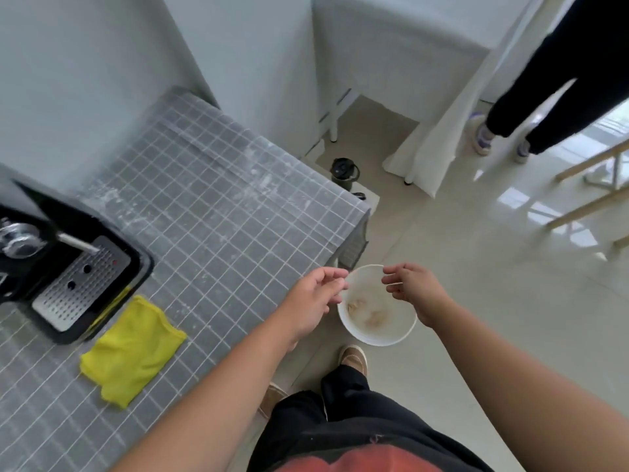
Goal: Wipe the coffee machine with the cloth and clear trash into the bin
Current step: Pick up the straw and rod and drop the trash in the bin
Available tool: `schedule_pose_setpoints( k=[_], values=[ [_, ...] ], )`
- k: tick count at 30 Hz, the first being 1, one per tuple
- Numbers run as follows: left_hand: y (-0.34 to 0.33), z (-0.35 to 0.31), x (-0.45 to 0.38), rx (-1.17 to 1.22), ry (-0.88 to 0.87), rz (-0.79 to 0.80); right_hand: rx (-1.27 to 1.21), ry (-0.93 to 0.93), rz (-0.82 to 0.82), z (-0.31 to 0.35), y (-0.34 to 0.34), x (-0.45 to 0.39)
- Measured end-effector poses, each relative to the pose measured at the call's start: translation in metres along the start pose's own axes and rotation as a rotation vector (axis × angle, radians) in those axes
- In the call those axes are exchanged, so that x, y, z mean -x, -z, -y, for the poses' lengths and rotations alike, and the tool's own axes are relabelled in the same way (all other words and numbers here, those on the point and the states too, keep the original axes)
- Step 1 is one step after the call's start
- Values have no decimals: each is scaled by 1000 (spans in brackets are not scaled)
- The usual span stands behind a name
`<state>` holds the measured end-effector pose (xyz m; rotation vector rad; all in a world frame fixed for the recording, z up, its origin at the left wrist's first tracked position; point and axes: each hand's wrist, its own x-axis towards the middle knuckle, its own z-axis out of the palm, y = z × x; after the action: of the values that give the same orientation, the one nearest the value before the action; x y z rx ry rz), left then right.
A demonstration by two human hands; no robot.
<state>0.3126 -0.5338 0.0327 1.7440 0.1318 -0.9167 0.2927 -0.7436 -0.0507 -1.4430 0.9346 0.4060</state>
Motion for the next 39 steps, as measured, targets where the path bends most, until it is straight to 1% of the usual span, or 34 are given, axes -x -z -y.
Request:
schedule_pose_setpoints(
  k=[3,6,8,12,15,17,20,24,28,30,32,35,39],
  values=[
    [39,9,46,100,-74,-173,186,164,186,30,-54,29],
    [78,31,92,226,-113,-380,349,313,429,53,-120,67],
    [103,50,123,285,-131,-524,431,378,597,61,-165,93],
    [156,99,179,411,-106,-807,557,431,855,59,-249,141],
    [200,135,215,462,-51,-1003,665,446,989,45,-307,169],
    [232,160,235,472,1,-1115,731,450,1050,34,-345,184],
    [284,202,252,423,95,-1223,810,478,1067,17,-407,199],
    [348,241,254,226,204,-1273,969,518,996,1,-491,201],
    [394,263,239,-5,273,-1196,1141,631,902,-4,-560,191],
    [409,273,228,-40,286,-1147,1168,629,840,-8,-586,188],
    [420,278,217,-127,284,-1112,1189,643,797,-10,-606,183],
    [430,287,206,-320,219,-1077,1187,645,769,-13,-628,176],
    [438,302,194,-439,116,-982,1221,648,693,-15,-647,168]
  ],
)
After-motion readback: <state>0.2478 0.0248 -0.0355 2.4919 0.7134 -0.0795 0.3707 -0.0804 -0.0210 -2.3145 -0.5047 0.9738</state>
